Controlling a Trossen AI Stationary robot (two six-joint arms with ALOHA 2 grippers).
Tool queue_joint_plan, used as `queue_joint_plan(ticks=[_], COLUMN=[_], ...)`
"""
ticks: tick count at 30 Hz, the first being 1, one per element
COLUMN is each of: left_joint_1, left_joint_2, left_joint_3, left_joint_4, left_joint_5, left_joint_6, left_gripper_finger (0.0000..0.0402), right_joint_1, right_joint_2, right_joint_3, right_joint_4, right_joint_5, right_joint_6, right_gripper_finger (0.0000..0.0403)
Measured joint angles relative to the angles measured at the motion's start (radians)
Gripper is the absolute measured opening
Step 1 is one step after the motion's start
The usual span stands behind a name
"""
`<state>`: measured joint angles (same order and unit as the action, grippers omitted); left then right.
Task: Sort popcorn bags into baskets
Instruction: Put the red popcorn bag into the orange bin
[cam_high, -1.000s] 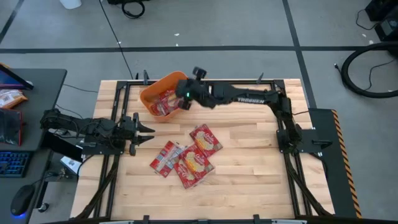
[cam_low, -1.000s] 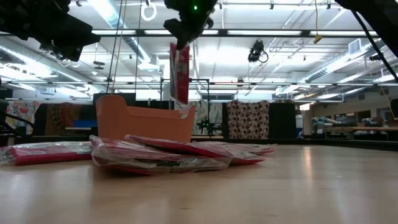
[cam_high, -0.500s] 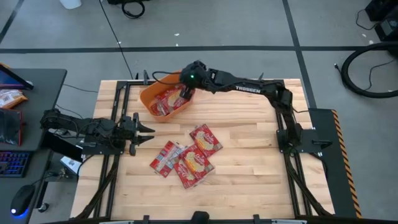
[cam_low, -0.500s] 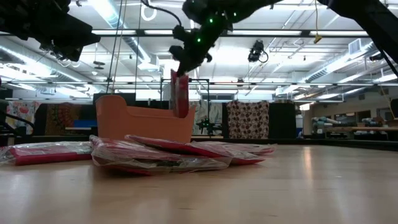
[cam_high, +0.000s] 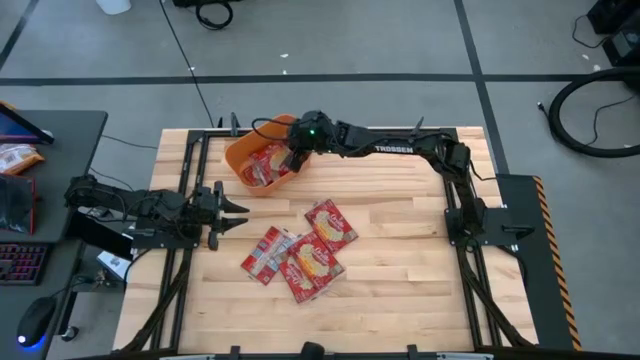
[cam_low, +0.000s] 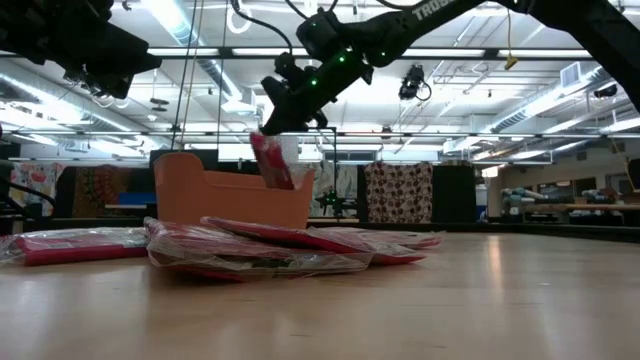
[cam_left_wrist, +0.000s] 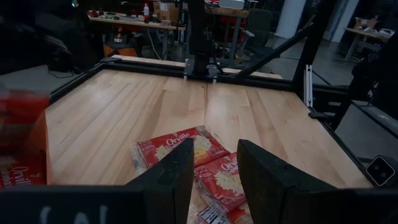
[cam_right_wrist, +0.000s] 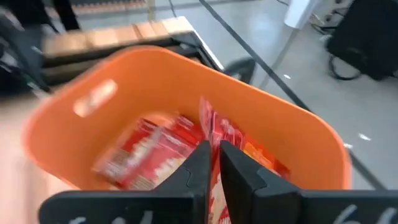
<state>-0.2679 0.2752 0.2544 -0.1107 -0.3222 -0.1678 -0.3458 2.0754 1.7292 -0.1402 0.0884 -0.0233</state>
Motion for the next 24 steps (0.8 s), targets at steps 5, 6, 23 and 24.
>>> queue_joint_plan(ticks=[5, 6, 23, 24], left_joint_1=[0.0, 0.0, 0.0, 0.0], left_joint_2=[0.0, 0.0, 0.0, 0.0], left_joint_3=[0.0, 0.0, 0.0, 0.0], left_joint_4=[-0.015, -0.026, -0.033, -0.03], left_joint_5=[0.0, 0.0, 0.0, 0.0], left_joint_6=[0.002, 0.0, -0.005, -0.005], left_gripper_finger=[0.0128, 0.0128, 0.0128, 0.0128], right_joint_1=[0.004, 0.008, 0.257, 0.272], right_joint_2=[0.0, 0.0, -0.003, -0.003], right_joint_3=[-0.015, -0.015, 0.023, 0.023], right_joint_4=[0.053, 0.043, -0.467, -0.498], right_joint_5=[-0.116, -0.125, 0.003, 0.01], right_joint_6=[0.071, 0.079, 0.02, 0.028], right_gripper_finger=[0.0056, 0.0058, 0.007, 0.0073])
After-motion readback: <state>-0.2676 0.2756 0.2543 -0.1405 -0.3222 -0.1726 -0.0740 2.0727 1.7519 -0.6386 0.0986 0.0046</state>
